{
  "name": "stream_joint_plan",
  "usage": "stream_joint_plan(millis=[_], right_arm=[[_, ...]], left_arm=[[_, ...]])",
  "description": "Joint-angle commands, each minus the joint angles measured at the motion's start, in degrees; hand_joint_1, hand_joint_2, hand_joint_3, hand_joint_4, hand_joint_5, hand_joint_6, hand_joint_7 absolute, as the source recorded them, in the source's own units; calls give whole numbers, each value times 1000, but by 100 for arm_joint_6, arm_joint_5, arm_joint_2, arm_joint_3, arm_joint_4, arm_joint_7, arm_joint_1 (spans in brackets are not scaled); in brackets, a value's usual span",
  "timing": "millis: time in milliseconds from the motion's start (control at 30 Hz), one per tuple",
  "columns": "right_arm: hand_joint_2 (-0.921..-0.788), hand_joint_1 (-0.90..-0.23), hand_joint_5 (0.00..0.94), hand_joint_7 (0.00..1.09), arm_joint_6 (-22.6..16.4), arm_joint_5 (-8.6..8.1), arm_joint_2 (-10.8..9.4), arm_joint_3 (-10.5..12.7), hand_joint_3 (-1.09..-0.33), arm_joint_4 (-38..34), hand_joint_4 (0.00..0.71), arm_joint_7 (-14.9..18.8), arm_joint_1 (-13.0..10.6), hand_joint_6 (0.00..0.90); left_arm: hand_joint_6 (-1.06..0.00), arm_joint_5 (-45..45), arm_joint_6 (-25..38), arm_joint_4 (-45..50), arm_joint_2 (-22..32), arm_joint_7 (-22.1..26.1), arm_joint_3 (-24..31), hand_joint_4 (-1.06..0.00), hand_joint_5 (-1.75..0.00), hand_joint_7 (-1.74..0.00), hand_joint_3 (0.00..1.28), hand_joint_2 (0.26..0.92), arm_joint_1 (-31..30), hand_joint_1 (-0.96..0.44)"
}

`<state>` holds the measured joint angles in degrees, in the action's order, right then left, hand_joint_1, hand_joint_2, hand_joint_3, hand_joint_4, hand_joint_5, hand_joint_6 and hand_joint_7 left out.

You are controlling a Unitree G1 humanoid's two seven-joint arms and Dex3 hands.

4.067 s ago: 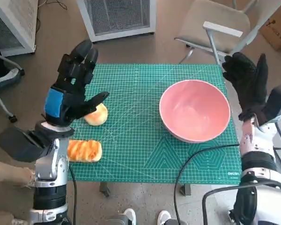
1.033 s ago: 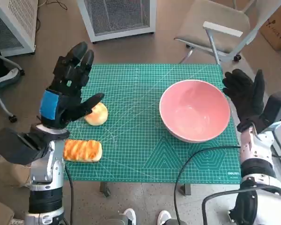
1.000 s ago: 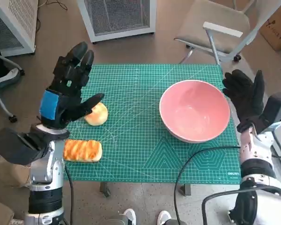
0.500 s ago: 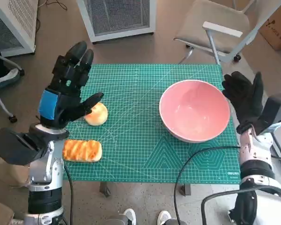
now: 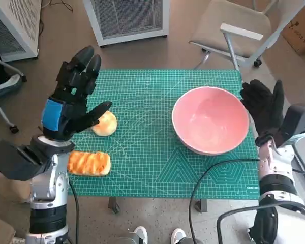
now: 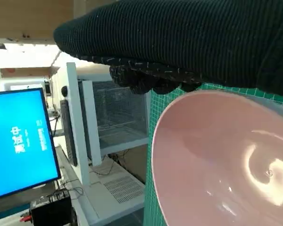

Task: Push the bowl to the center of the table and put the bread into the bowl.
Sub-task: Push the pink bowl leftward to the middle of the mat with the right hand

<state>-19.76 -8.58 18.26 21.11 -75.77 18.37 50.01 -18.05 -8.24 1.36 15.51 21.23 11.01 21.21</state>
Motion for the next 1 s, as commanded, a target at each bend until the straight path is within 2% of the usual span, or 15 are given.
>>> stream_joint_plan(millis=[33, 233, 633, 767, 1000], right_arm=[[-921, -510, 9, 139, 116, 104, -156, -57, -779, -99, 210, -31, -218, 290], [-921, -526, 7, 130, 157, 108, -262, -90, -769, -106, 211, -58, -228, 295], [-921, -537, 15, 118, 136, 185, -347, -132, -763, -101, 238, -64, -230, 306], [-921, -548, 15, 114, 126, 191, -364, -120, -759, -100, 247, -51, -232, 314], [-921, -576, 15, 110, 126, 214, -446, -131, -730, -96, 263, 2, -191, 330]], left_arm=[[1, -21, 68, 149, 86, 27, 34, -78, -1, -452, 284, 874, -74, -267], [1, -8, 116, 227, 131, 27, 59, -76, -1, -445, 294, 869, -128, -265], [1, 4, 172, 333, 150, -8, 70, -74, 0, -440, 319, 858, -191, -260], [1, 4, 192, 360, 152, -17, 74, -71, -4, -438, 413, 810, -207, -258], [1, 12, 273, 458, 172, -62, 91, -68, -4, -433, 483, 776, -249, -258]])
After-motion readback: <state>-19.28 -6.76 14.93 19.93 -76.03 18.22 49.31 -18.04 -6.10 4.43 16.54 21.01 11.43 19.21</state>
